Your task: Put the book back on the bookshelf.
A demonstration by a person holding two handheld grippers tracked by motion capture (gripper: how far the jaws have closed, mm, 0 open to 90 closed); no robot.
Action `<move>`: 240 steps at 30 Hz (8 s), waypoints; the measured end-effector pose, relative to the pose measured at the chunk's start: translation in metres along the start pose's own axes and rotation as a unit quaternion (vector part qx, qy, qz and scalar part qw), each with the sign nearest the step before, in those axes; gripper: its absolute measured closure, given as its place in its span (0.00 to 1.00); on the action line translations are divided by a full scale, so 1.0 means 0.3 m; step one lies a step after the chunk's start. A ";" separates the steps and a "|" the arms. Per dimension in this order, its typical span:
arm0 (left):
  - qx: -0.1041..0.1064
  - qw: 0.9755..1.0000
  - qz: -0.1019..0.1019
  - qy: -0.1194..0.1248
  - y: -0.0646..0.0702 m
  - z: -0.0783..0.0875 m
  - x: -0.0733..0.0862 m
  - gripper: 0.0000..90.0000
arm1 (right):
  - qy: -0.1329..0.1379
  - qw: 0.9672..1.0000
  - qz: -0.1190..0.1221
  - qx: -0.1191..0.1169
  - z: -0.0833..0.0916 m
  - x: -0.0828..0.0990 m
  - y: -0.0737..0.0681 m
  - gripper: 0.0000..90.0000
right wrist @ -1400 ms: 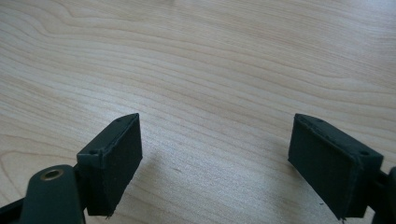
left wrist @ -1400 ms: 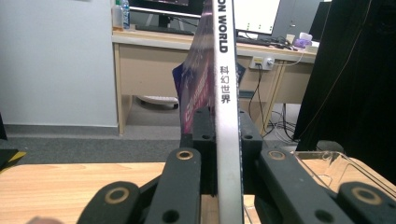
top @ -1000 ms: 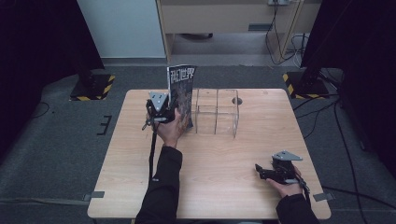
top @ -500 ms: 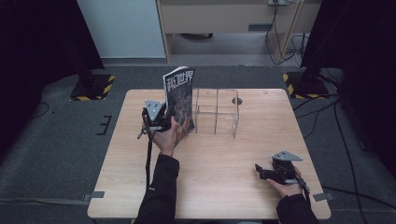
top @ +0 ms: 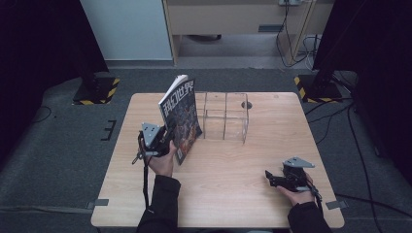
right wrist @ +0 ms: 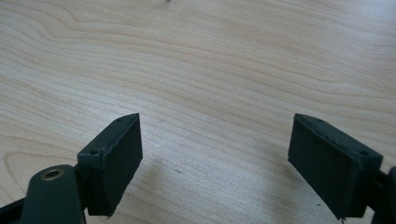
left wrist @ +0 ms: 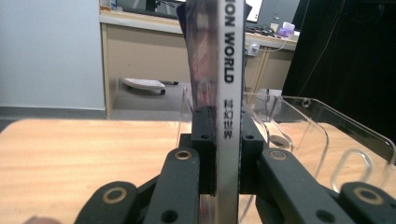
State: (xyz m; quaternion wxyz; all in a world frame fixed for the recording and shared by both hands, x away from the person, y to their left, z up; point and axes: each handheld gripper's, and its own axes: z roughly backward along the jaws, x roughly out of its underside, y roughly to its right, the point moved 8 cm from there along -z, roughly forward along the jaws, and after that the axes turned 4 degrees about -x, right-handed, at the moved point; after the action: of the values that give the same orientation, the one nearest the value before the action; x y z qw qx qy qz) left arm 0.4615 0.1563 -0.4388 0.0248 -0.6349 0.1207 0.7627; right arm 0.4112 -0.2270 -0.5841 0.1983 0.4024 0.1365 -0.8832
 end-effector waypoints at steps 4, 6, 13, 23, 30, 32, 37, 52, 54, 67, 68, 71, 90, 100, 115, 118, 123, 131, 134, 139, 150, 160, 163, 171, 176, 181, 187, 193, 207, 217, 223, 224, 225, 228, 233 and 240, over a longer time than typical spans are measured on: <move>-0.001 1.000 -0.001 -0.001 -0.007 0.020 0.018 0.91 | 0.000 1.000 0.001 -0.002 -0.001 -0.002 -0.004 0.20; -0.002 1.000 -0.005 -0.005 -0.009 0.026 0.030 0.91 | -0.002 1.000 0.002 -0.002 -0.002 -0.001 -0.005 0.20; -0.002 1.000 -0.010 -0.015 -0.016 0.028 0.046 0.90 | -0.003 1.000 -0.001 -0.003 -0.001 -0.001 -0.007 0.20; 0.002 1.000 0.000 -0.007 -0.026 0.045 -0.009 0.89 | -0.002 1.000 0.000 -0.001 -0.001 -0.004 -0.006 0.20; 0.018 0.999 0.021 0.017 -0.017 0.044 -0.035 0.91 | -0.001 1.000 -0.002 -0.002 -0.001 -0.005 -0.005 0.20; 0.022 0.999 0.028 0.025 -0.010 0.036 -0.048 0.92 | -0.002 1.000 -0.002 -0.002 -0.001 -0.004 -0.004 0.20; 0.027 0.998 0.030 0.041 0.023 0.001 -0.087 0.92 | -0.002 1.000 -0.001 -0.003 -0.002 -0.004 -0.003 0.20; -0.002 0.998 -0.001 0.066 0.023 -0.130 -0.190 0.92 | -0.003 1.000 0.000 -0.003 -0.003 0.002 0.009 0.20; -0.007 0.998 -0.006 0.066 0.025 -0.146 -0.193 0.92 | -0.002 1.000 -0.001 -0.003 -0.002 0.001 0.011 0.20; -0.021 0.998 -0.030 0.059 0.030 -0.220 -0.174 0.91 | -0.003 1.000 0.000 -0.005 -0.001 0.005 0.013 0.20; -0.022 0.997 -0.030 0.060 0.032 -0.223 -0.172 0.92 | -0.002 1.000 0.000 -0.005 -0.001 0.005 0.014 0.20; -0.026 0.997 -0.042 0.063 0.035 -0.235 -0.163 0.91 | -0.002 1.000 -0.001 -0.005 -0.001 0.005 0.015 0.20; -0.005 0.999 -0.027 0.041 -0.005 -0.242 -0.087 0.90 | -0.001 1.000 -0.001 -0.005 0.000 0.006 0.013 0.21; -0.005 0.999 -0.034 0.019 -0.021 -0.216 -0.069 0.88 | 0.001 1.000 0.002 -0.004 -0.001 0.004 0.010 0.21; 0.017 1.000 -0.009 0.006 -0.036 -0.210 -0.064 0.90 | 0.000 1.000 0.001 -0.005 -0.003 0.006 0.008 0.21; 0.016 1.000 -0.002 0.017 -0.030 -0.213 -0.076 0.91 | -0.001 1.000 0.003 -0.006 -0.003 0.007 0.008 0.21; 0.010 0.999 -0.018 0.038 -0.001 -0.226 -0.094 0.91 | 0.001 1.000 0.005 -0.006 -0.007 0.006 0.012 0.21; 0.009 0.997 -0.046 0.056 0.036 -0.256 -0.106 0.91 | -0.002 1.000 0.002 -0.007 -0.009 0.006 0.014 0.22; 0.015 0.997 -0.044 0.055 0.042 -0.256 -0.088 0.91 | 0.000 1.000 0.003 -0.007 -0.009 0.005 0.016 0.22; 0.024 0.998 -0.044 0.045 0.032 -0.233 -0.070 0.91 | -0.002 1.000 0.004 -0.008 -0.008 0.007 0.008 0.22; 0.030 0.999 -0.021 0.027 0.005 -0.207 -0.069 0.91 | -0.001 1.000 0.005 -0.008 -0.007 0.007 0.007 0.21; 0.024 0.997 -0.037 0.069 0.048 -0.238 -0.135 0.92 | -0.002 1.000 0.005 -0.010 -0.008 0.006 0.008 0.22; 0.021 0.996 -0.052 0.071 0.060 -0.245 -0.135 0.92 | -0.001 1.000 0.005 -0.011 -0.008 0.006 0.009 0.22; 0.030 0.996 -0.051 0.063 0.034 -0.241 -0.071 0.91 | -0.003 1.000 0.009 -0.010 -0.007 0.008 0.007 0.22; 0.022 0.997 -0.039 0.062 0.001 -0.217 -0.061 0.90 | -0.004 1.000 0.008 -0.009 -0.007 0.009 0.006 0.22; 0.017 0.998 -0.033 0.052 -0.031 -0.199 -0.054 0.89 | -0.003 1.000 0.010 -0.008 -0.008 0.010 0.005 0.22; 0.016 0.998 -0.035 0.040 -0.034 -0.199 -0.055 0.88 | -0.003 1.000 0.011 -0.007 -0.008 0.009 0.006 0.22; 0.011 0.999 -0.034 0.023 -0.028 -0.214 -0.048 0.83 | -0.003 1.000 0.011 -0.007 -0.008 0.009 0.006 0.22; 0.010 0.999 -0.042 0.014 -0.037 -0.184 -0.060 0.46 | -0.003 1.000 0.008 -0.009 -0.008 0.008 0.006 0.22; 0.016 0.997 -0.072 -0.012 -0.052 -0.076 -0.056 0.32 | 0.003 1.000 0.006 -0.010 -0.006 0.003 0.010 0.21; 0.029 0.997 -0.067 -0.041 -0.066 -0.031 -0.022 0.28 | 0.004 1.000 -0.003 -0.007 -0.004 0.000 0.014 0.20; 0.030 0.996 -0.069 -0.047 -0.070 -0.020 -0.008 0.28 | 0.004 1.000 -0.001 -0.006 -0.003 0.000 0.017 0.20; 0.033 0.995 -0.072 -0.054 -0.075 -0.009 0.008 0.26 | 0.004 1.000 -0.004 -0.004 -0.002 0.000 0.022 0.20; 0.036 0.993 -0.073 -0.084 -0.098 0.027 0.070 0.25 | 0.003 1.000 -0.009 -0.002 0.001 -0.001 0.026 0.19; 0.025 0.990 -0.060 -0.123 -0.159 0.089 0.179 0.24 | 0.002 1.000 -0.011 0.007 0.001 -0.005 0.036 0.17; 0.008 0.984 -0.031 -0.177 -0.234 0.126 0.313 0.20 | -0.006 0.999 -0.024 0.022 -0.002 0.000 0.064 0.13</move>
State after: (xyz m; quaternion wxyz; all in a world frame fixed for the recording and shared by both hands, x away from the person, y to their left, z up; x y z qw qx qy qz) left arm 0.4206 0.2215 -0.5347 0.0742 -0.4931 0.1007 0.8609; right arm 0.4203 -0.2439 -0.5861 0.1690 0.3982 0.1252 -0.8928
